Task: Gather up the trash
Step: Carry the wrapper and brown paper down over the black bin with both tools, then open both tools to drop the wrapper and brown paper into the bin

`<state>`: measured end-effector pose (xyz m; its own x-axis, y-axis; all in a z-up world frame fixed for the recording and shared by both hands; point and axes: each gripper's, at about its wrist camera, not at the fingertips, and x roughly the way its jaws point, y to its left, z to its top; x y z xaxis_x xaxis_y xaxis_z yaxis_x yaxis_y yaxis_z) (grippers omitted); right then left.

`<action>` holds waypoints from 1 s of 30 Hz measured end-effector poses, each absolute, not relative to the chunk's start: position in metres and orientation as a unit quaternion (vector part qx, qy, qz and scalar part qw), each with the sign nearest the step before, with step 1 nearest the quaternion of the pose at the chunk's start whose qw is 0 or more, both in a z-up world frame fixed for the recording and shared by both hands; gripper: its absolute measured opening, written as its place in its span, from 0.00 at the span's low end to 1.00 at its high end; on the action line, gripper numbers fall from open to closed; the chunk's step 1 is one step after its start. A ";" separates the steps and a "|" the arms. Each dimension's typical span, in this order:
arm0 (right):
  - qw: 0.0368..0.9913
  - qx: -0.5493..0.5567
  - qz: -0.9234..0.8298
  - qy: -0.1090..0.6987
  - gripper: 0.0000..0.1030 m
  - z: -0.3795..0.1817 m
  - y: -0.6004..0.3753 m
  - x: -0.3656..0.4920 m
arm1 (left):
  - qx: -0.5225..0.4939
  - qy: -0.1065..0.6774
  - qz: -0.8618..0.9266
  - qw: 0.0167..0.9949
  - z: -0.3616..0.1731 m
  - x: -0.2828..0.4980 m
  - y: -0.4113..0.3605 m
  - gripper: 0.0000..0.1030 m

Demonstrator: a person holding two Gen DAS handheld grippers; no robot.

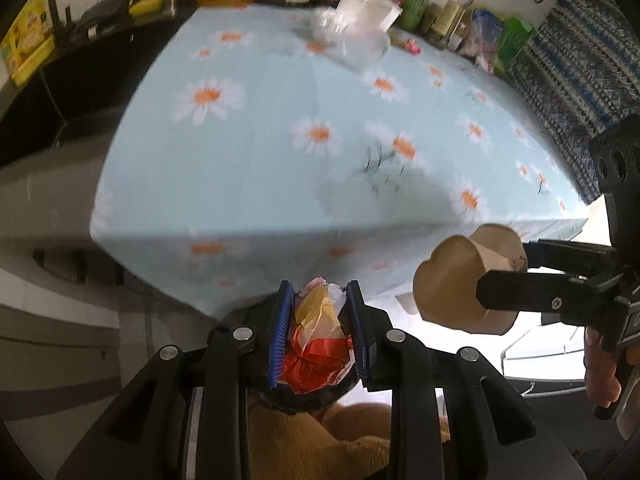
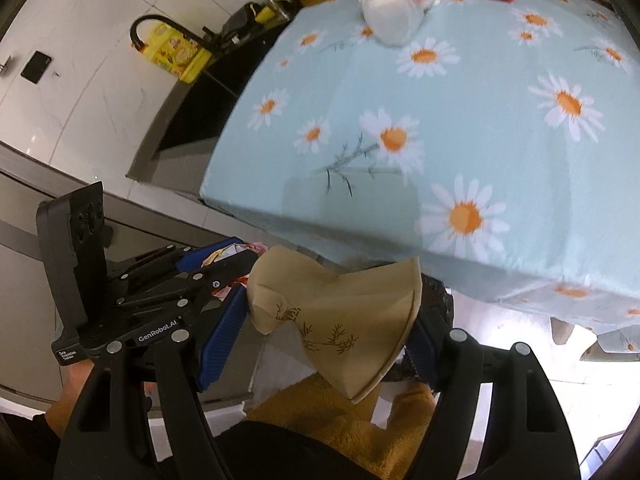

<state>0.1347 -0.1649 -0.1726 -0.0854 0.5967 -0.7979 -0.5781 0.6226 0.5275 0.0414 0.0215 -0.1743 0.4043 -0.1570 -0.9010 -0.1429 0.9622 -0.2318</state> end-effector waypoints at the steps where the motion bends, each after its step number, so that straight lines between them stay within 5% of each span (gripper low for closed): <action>1: 0.673 0.006 0.432 0.600 0.71 -0.177 -0.164 0.134 | -0.138 0.551 -0.005 0.823 -0.180 0.039 0.021 0.25; 27: 0.618 -0.028 0.371 0.692 0.73 -0.278 -0.147 0.123 | -0.212 0.619 0.009 0.756 -0.274 0.020 0.040 0.28; 30: 0.610 -0.023 0.368 0.701 0.81 -0.280 -0.144 0.125 | -0.225 0.624 0.012 0.749 -0.277 0.023 0.043 0.44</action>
<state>0.1247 -0.1436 -0.2805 -0.2540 0.4170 -0.8727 -0.4805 0.7286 0.4881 0.0229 0.0426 -0.2769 0.2216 -0.2624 -0.9392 -0.2981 0.8988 -0.3215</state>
